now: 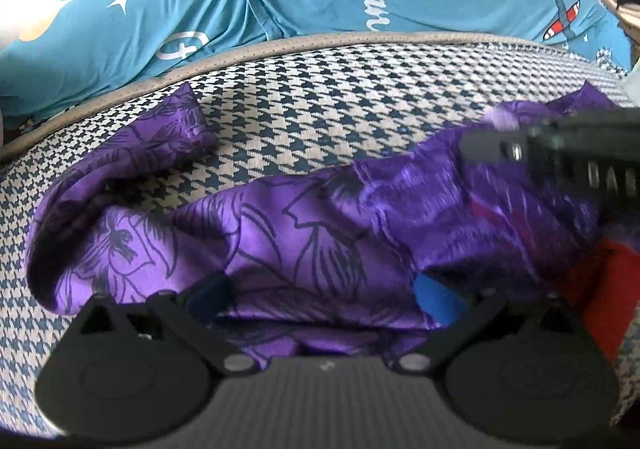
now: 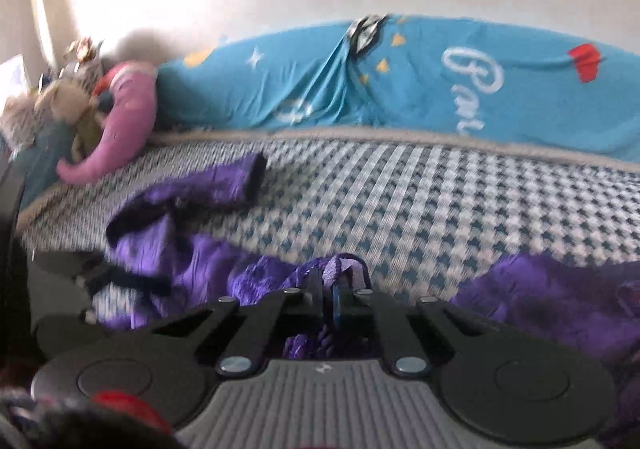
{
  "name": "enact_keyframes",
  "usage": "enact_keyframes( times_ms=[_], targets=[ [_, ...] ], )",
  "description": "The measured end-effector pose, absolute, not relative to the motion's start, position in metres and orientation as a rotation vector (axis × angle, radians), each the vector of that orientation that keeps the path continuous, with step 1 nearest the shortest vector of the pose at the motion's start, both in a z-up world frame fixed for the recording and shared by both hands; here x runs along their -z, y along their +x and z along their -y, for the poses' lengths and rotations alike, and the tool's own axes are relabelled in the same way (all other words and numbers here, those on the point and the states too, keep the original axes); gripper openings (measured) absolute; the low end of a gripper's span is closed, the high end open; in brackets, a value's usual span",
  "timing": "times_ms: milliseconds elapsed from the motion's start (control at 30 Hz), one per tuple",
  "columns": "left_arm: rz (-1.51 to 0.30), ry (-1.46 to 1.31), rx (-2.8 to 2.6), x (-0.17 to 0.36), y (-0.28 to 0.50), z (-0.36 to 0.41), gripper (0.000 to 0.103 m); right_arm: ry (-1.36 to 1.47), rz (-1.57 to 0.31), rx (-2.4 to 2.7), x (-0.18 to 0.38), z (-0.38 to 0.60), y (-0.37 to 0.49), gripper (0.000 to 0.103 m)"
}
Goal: Fold clothes
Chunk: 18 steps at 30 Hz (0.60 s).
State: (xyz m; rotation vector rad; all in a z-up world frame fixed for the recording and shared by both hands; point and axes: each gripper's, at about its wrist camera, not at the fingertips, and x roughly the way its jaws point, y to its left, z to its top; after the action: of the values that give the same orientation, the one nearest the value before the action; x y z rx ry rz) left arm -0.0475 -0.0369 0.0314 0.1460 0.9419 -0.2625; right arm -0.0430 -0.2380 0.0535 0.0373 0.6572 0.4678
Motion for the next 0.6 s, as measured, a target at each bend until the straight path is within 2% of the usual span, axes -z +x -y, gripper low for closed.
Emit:
enact_keyframes(
  times_ms=[300, 600],
  targets=[
    [-0.879, 0.137, 0.345, -0.043, -0.048, 0.054, 0.103, 0.175, -0.516, -0.508, -0.094, 0.238, -0.029, 0.007],
    [-0.807, 0.066, 0.152, -0.052, 0.005, 0.049, 0.102, 0.221, -0.403, -0.581, -0.124, 0.217, -0.002, 0.007]
  ],
)
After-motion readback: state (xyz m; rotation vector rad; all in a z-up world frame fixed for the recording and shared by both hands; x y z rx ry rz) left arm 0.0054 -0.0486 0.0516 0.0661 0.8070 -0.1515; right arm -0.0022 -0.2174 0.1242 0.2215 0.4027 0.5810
